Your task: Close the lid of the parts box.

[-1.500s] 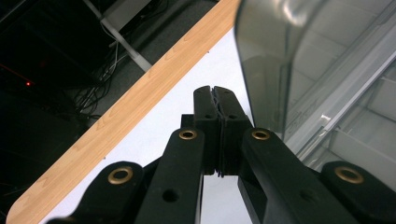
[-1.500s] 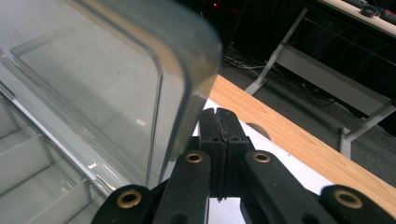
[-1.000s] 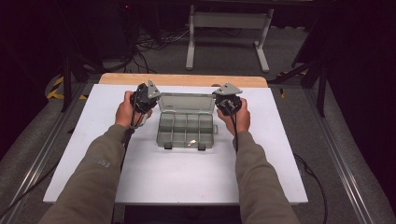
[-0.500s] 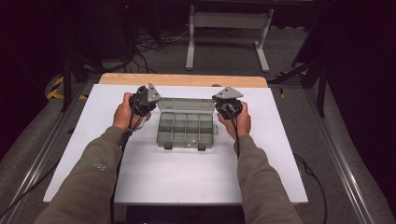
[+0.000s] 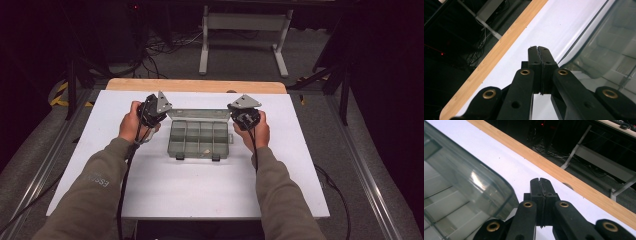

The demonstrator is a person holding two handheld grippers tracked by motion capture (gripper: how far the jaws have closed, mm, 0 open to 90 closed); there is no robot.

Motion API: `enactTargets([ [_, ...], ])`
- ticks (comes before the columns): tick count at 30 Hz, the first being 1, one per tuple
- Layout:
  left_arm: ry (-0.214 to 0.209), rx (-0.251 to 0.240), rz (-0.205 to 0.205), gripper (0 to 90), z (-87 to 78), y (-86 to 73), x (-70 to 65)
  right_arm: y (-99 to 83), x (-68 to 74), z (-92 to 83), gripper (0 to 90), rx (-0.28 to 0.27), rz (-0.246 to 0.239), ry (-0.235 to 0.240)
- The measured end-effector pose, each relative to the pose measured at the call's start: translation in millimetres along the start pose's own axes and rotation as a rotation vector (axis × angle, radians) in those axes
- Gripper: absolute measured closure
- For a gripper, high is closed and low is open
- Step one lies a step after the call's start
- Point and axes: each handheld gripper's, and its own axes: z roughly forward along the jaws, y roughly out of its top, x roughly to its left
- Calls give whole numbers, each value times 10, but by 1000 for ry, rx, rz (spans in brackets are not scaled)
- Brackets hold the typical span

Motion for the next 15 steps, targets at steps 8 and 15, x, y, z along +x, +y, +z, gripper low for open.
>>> enactTargets([
  [8,-3,3,6,895,-28,-21,-34,-38,15,-15,900,-4,-3,20],
  [15,-8,4,14,895,-42,-51,-63,-50,34,-33,900,3,-9,17],
])
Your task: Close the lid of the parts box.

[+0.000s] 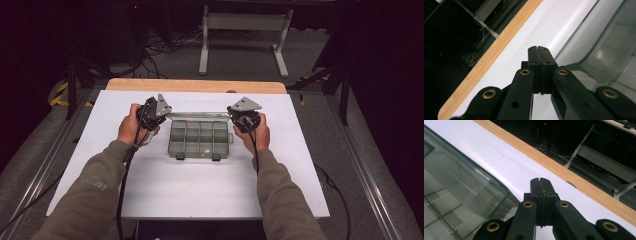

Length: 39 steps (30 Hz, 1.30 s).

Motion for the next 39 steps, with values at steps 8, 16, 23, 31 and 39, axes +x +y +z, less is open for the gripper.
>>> enactTargets([
  [8,-1,-4,7,891,-32,-48,-37,-10,40,-34,900,2,-14,-3],
  [16,2,-7,12,892,-55,-53,-74,-33,63,-108,900,-7,-12,-4],
  [23,-8,-10,10,892,-54,-81,-93,-80,98,-168,900,-26,1,17],
  [31,-14,-4,17,886,-49,-120,-137,-111,129,-188,900,-31,1,29],
  [39,-14,-15,12,886,-60,-133,-157,-133,156,-207,900,-32,3,26],
])
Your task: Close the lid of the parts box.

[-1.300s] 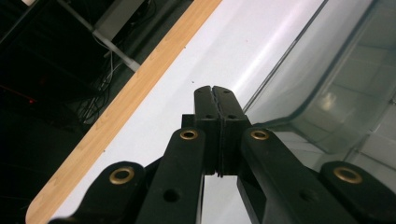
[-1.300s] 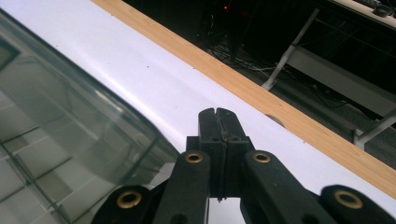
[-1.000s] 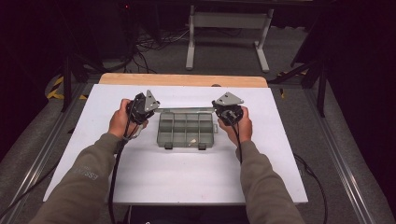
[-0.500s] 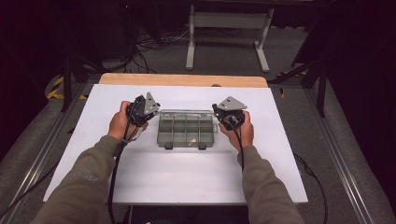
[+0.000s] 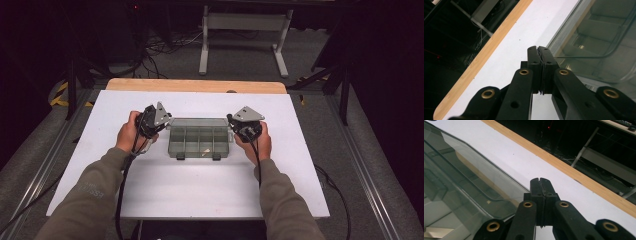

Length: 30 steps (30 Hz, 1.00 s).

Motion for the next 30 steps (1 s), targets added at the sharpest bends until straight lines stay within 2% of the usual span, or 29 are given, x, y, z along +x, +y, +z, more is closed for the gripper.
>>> enactTargets([
  [8,-3,-5,5,878,-7,12,-47,13,55,6,900,-5,-7,5],
  [11,-7,-10,28,877,-12,36,-65,23,101,13,900,0,-24,13],
  [16,-22,-14,19,876,-22,23,-91,22,131,5,900,-1,-26,26],
  [22,-36,-31,30,874,-98,-14,-150,3,207,-36,900,-5,-29,52],
  [30,-67,-47,57,872,-223,-62,-269,-75,337,-63,900,27,-39,89],
])
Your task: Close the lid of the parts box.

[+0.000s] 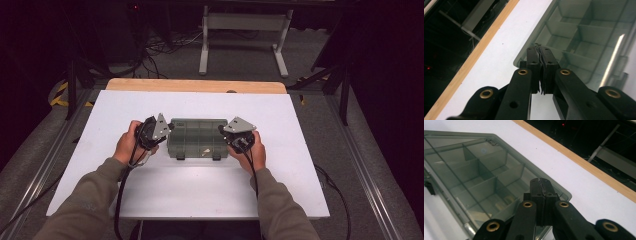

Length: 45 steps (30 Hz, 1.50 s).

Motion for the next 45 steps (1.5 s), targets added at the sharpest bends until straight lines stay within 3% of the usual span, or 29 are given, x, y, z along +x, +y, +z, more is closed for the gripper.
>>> enactTargets([
  [16,-23,-9,23,870,-95,-33,-210,-101,72,-49,900,4,3,39],
  [28,-48,-26,27,870,-75,-91,-370,-193,135,-77,900,19,-8,54],
  [36,-64,-20,5,869,-37,-156,-428,-238,131,-80,900,14,7,67],
  [45,-66,-46,-34,878,-31,-191,-449,-278,127,-97,900,-10,27,79],
])
